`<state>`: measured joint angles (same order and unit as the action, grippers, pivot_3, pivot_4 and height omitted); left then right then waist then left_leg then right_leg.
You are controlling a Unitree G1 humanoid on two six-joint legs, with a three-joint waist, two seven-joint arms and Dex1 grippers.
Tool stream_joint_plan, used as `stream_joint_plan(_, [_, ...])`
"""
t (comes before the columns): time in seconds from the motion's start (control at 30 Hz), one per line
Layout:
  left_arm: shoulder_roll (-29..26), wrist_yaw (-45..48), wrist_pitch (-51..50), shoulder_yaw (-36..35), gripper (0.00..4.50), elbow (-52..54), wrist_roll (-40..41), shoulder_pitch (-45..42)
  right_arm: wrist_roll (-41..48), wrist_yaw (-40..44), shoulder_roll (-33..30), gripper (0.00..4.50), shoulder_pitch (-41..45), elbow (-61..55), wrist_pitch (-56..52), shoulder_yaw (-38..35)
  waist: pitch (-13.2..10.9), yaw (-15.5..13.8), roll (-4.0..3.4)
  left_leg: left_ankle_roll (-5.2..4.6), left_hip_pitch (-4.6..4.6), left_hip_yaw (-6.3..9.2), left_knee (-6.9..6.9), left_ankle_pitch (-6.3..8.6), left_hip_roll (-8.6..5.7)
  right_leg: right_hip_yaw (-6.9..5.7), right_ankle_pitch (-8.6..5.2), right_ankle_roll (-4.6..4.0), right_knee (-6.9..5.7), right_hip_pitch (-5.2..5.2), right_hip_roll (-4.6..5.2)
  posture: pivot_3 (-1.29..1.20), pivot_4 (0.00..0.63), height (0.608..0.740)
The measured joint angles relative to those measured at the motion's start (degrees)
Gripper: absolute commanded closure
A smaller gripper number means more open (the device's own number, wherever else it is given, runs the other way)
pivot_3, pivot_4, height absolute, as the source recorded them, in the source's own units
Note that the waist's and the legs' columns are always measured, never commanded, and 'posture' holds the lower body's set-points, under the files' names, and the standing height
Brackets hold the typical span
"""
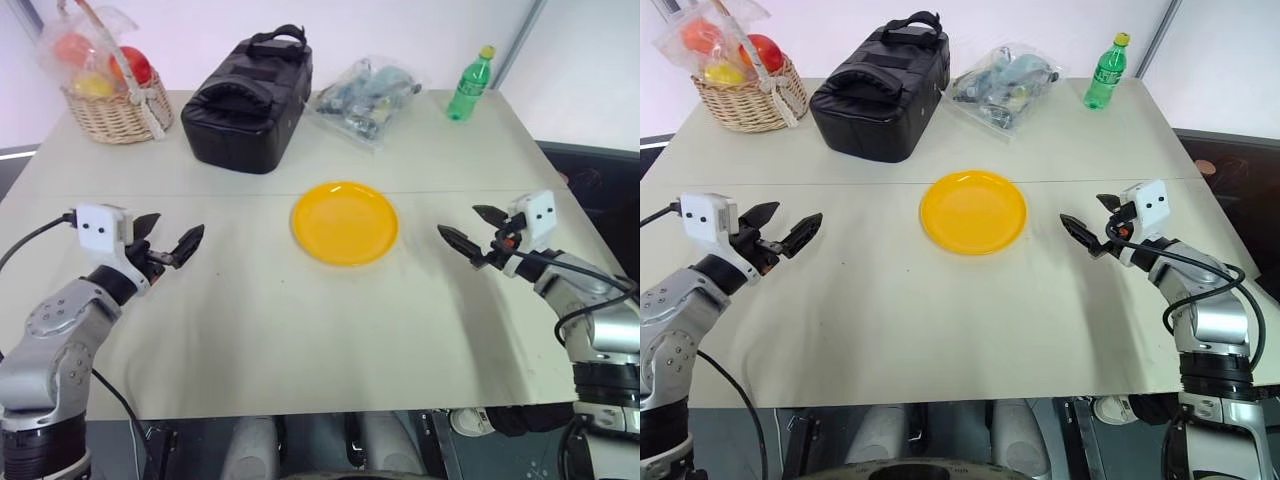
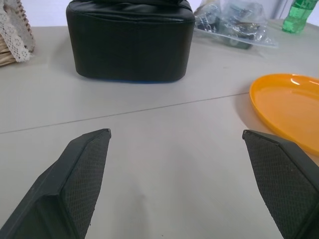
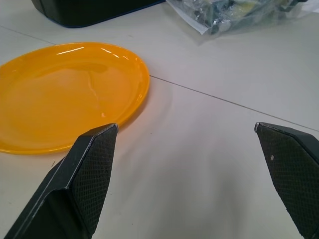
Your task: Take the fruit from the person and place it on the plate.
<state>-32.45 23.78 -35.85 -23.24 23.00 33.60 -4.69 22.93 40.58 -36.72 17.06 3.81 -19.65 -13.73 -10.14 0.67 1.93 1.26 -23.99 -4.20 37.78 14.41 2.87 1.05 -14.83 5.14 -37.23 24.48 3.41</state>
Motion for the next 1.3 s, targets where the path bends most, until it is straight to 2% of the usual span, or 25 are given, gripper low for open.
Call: stream_joint_plan(1.3, [-0.02, 0.92, 0.3, -0.02, 0.07, -0.43, -0.62, -0.78, -0.41, -0.82, 1.92, 0.0, 0.36, 1.0, 1.01, 0.41, 0.0, 0.04, 0.0, 0.0, 0.0, 0.0, 0.0, 0.0, 0.0, 0.0, 0.0, 0.0, 0.0, 0.0, 0.0, 0.0, 0.15, 0.74])
